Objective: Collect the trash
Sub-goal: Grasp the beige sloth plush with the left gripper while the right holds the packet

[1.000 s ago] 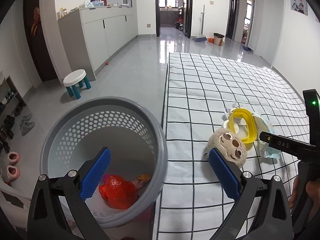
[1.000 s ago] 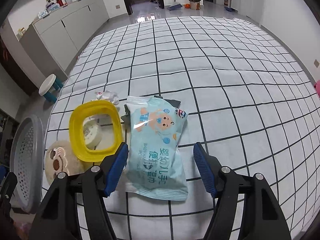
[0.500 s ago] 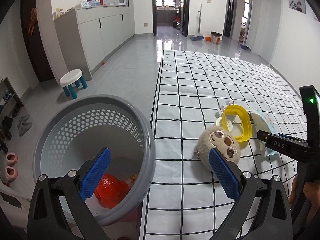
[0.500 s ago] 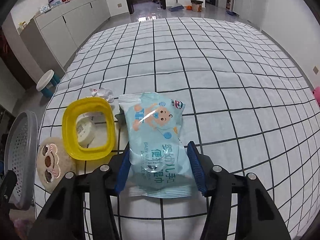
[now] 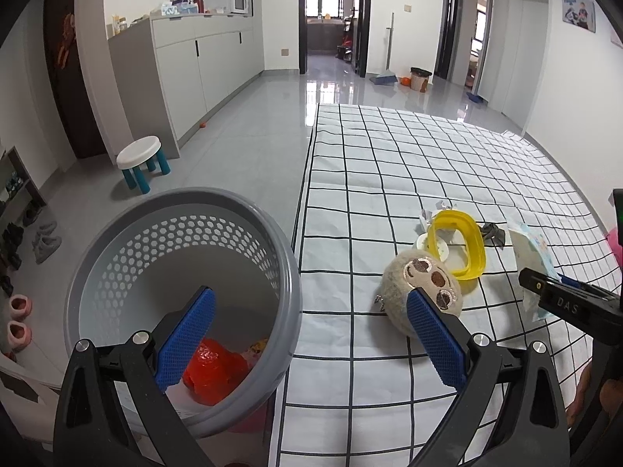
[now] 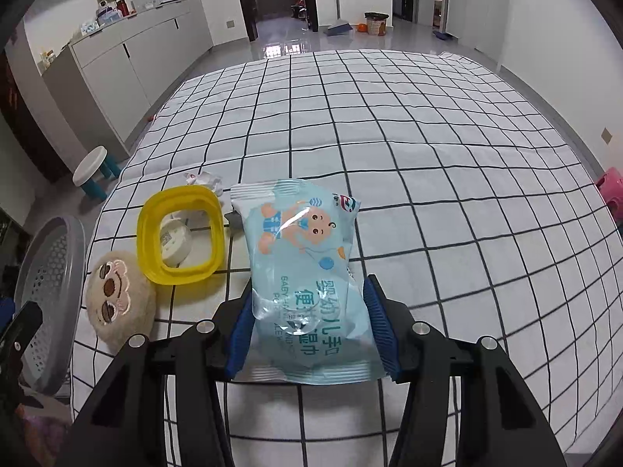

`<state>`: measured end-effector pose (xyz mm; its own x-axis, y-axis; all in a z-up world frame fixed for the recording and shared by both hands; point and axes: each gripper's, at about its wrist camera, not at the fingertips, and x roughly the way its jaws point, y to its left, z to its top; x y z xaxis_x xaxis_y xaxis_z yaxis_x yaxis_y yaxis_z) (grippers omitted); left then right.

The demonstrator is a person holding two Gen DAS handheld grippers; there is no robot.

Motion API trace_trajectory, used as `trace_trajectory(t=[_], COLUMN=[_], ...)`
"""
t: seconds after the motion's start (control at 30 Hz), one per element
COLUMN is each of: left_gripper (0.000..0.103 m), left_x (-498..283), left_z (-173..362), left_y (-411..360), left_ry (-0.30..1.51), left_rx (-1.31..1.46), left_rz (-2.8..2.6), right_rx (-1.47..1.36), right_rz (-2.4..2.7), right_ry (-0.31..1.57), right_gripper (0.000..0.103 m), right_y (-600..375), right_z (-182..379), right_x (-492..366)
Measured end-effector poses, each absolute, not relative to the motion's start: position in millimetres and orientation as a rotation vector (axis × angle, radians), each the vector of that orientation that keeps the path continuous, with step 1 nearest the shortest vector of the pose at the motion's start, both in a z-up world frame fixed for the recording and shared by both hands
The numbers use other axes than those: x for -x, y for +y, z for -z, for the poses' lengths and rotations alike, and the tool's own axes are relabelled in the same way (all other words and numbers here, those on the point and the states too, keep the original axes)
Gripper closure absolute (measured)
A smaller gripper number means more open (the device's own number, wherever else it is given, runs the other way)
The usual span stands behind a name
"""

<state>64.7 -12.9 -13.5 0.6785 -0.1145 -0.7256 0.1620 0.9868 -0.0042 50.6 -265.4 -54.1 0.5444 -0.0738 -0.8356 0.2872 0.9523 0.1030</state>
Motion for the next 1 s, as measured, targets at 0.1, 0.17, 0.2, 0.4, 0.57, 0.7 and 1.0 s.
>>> trace_trajectory(t=[0.1, 0.17, 0.2, 0.4, 0.57, 0.7, 1.0], left_gripper=[0.006, 0.006, 0.006, 0.006, 0.006, 0.006, 0.006], left_x=[-65, -64, -64, -61, -58, -58, -60], left_z=[14, 14, 15, 18, 22, 28, 40], left_y=[-14, -16, -17, -28, -39, -50, -81], left_ry=[0.810, 0.810, 0.812, 0.811, 0.806, 0.820, 0.826], left_rx=[-0.061, -0.061, -0.060, -0.080, -0.107, -0.118, -0.167], left_rz=[0.161, 0.162, 0.164, 0.179, 0.203, 0.218, 0.261], right_rx=[-0.252, -0.259, -0.264, -0.270, -0.283, -0.297, -0.310], right_rz=[0.224, 0.227, 0.226, 0.221, 0.219, 0.210, 0.195], right_ry=[0.970, 0.968, 0.968, 0.955, 0.949, 0.940, 0.933], right_gripper=[0.052, 0.052, 0.052, 0.052, 0.052, 0.052, 0.052], right_y=[-270, -272, -273, -277, -282, -286, -292], right_z=[53, 52, 52, 47, 46, 42, 40], right_x=[-45, -40, -39, -30, -25, -22, -18])
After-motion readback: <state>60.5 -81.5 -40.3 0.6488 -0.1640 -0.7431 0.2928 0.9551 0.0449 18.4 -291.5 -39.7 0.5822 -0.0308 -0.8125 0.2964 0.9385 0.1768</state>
